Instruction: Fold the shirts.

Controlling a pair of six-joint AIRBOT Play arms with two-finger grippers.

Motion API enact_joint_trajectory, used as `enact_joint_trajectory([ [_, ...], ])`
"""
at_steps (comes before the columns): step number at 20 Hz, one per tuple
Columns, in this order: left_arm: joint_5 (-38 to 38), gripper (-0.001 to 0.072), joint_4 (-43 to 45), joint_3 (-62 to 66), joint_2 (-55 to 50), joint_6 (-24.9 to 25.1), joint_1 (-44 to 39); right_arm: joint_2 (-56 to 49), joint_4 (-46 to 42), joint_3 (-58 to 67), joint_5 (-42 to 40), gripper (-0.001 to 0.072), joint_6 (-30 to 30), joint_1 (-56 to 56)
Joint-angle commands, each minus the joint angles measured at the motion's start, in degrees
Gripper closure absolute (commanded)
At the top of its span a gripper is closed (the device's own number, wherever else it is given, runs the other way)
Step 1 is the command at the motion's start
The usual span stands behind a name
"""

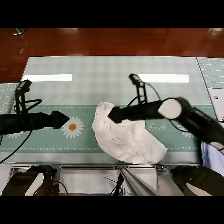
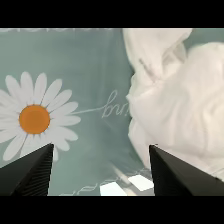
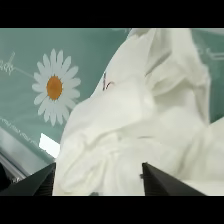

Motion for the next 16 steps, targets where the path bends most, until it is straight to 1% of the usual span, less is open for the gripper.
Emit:
enact_joint_trajectory([
  [1, -1.9, 0.0004, 2.6, -0.1, -2.4, 0.0, 0.0, 4.2, -4.7, 5.1, 12.7, 0.0091, -2.8, -16.0],
  [4, -3.3, 0.0004, 2.2, -2.3, -6.4, -0.1, 0.0, 14.4, -15.2, 4.0, 22.5, 0.0092, -2.8, -35.5],
  [5, -2.8, 0.0004, 0.5, -4.1, -8.0, 0.0, 0.0, 17.5, -18.1, 1.5, 24.9, 0.0092, -2.8, -40.5],
  [6, -1.2, 0.0005, -3.5, -6.4, -9.8, 0.6, 0.0, 20.8, -19.6, -2.6, 25.9, 0.0092, -2.7, -45.0],
  [7, 0.8, 0.0005, -8.9, -8.5, -11.5, 3.7, 0.0, 24.0, -19.0, -8.0, 25.9, 0.0092, -2.3, -48.6],
  [9, 5.6, 0.0005, -23.7, -12.1, -15.3, 13.8, 0.0, 29.5, -15.0, -19.3, 25.9, 0.0093, -2.1, -52.1],
  [10, 7.0, 0.0005, -31.1, -12.9, -17.8, 19.6, -0.1, 31.5, -12.7, -24.3, 25.7, 0.0093, -2.1, -52.3],
  [12, 10.6, 0.0005, -41.9, -12.8, -22.9, 27.5, -1.2, 34.6, -8.8, -32.3, 25.2, 0.0093, -2.2, -52.2],
  [14, 13.8, 0.0005, -49.3, -11.9, -28.1, 33.2, -3.8, 35.7, -6.4, -37.0, 25.4, 0.0093, -2.5, -52.2],
  [15, 14.2, 0.0005, -51.1, -10.6, -30.9, 35.3, -5.5, 35.7, -5.5, -38.1, 25.5, 0.0093, -3.1, -52.2],
  [16, 14.1, 0.0005, -51.3, -9.0, -33.5, 35.6, -7.1, 35.7, -4.2, -38.7, 25.6, 0.0093, -3.2, -52.2],
])
